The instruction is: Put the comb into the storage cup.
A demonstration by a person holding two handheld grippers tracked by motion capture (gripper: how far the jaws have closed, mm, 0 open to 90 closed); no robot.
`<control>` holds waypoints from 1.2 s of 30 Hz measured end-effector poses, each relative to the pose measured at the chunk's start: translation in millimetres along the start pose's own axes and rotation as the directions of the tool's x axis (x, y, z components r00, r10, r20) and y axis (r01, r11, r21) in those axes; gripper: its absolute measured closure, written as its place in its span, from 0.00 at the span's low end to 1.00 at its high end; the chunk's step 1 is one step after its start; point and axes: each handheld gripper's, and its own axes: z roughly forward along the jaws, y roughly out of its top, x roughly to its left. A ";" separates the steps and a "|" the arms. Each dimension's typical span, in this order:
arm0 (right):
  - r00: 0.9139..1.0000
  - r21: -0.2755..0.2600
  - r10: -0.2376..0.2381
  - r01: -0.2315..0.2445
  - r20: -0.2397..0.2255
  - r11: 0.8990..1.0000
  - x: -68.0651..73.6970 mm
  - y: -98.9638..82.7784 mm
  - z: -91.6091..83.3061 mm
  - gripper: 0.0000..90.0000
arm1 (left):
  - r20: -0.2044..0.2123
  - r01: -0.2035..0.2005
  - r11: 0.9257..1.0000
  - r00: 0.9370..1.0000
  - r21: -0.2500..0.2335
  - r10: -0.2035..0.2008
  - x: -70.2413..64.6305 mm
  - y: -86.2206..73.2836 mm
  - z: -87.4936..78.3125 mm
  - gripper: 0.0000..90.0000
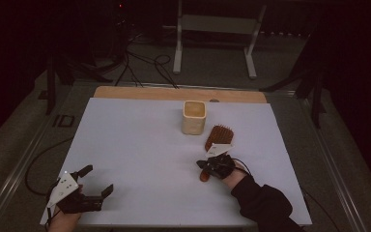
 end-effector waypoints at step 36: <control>0.977 -0.004 0.176 -0.177 0.117 0.984 -33.0 -32.5 -34.3 1.00 | 0.004 -0.004 1.000 1.000 0.002 0.004 -0.6 0.2 0.7 0.00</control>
